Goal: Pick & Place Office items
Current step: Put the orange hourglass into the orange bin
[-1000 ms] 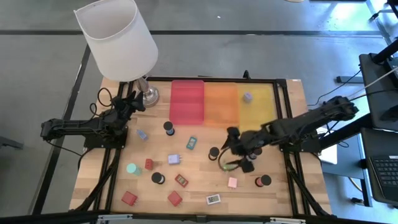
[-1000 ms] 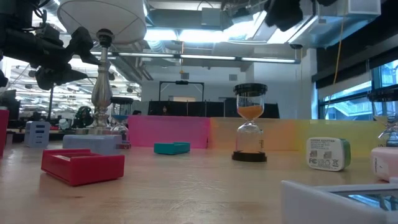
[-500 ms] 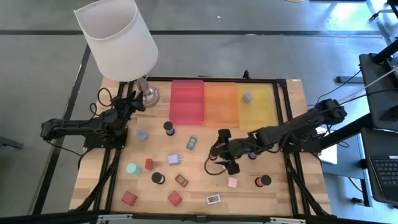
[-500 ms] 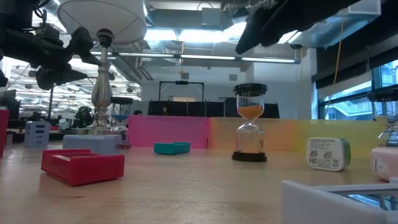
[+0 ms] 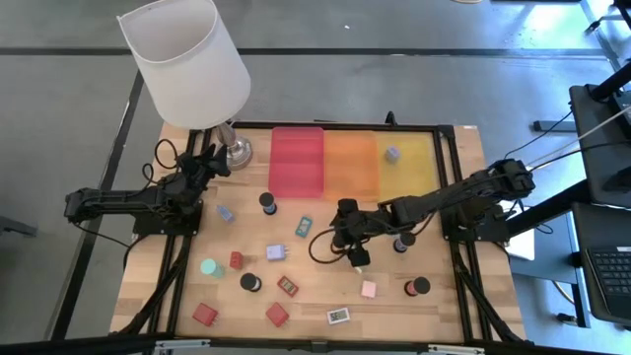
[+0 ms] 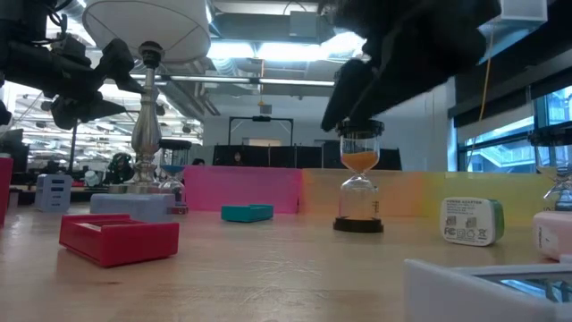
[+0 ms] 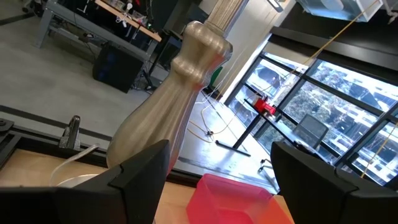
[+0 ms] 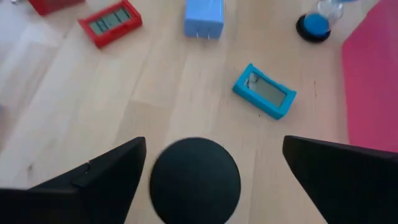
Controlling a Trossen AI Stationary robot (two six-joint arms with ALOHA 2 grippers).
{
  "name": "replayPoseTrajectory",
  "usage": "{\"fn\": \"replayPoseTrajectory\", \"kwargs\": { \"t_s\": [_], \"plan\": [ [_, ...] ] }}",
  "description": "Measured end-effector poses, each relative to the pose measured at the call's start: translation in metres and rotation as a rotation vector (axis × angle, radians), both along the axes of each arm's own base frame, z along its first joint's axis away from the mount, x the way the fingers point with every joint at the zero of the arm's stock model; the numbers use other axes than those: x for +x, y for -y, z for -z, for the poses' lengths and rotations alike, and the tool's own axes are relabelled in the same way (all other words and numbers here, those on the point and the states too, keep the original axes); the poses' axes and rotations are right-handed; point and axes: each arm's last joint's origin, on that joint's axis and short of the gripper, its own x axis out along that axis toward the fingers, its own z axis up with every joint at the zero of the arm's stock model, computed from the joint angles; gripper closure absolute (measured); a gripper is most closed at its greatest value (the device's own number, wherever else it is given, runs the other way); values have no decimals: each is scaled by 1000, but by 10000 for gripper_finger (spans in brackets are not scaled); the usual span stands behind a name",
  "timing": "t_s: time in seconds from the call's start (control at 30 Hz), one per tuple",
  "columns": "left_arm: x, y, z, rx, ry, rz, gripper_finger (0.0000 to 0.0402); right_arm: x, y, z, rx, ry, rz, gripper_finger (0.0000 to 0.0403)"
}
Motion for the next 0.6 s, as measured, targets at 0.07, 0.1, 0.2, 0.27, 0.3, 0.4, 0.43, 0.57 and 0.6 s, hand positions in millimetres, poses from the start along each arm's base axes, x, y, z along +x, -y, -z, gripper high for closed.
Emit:
{"fn": "replayPoseTrajectory", "kwargs": {
  "t_s": [0.07,0.1,0.2,0.27,0.3,0.4,0.43,0.57,0.6],
  "plan": [
    [0,0,0,0,0,0,125,1,3,4,20,-28,18,10],
    [0,0,0,0,0,0,125,1,5,7,35,-46,27,8],
    [0,0,0,0,0,0,125,2,5,14,63,-83,47,8],
    [0,0,0,0,0,0,125,3,4,17,78,-93,44,14],
    [0,0,0,0,0,0,125,3,4,18,84,-100,49,19],
    [0,0,0,0,0,0,125,3,4,21,99,-119,75,44],
    [0,0,0,0,0,0,125,3,4,22,103,-130,83,55],
    [0,0,0,0,0,0,125,2,3,23,122,-147,80,115],
    [0,0,0,0,0,0,125,1,3,23,124,-149,79,132]
  ]
}}
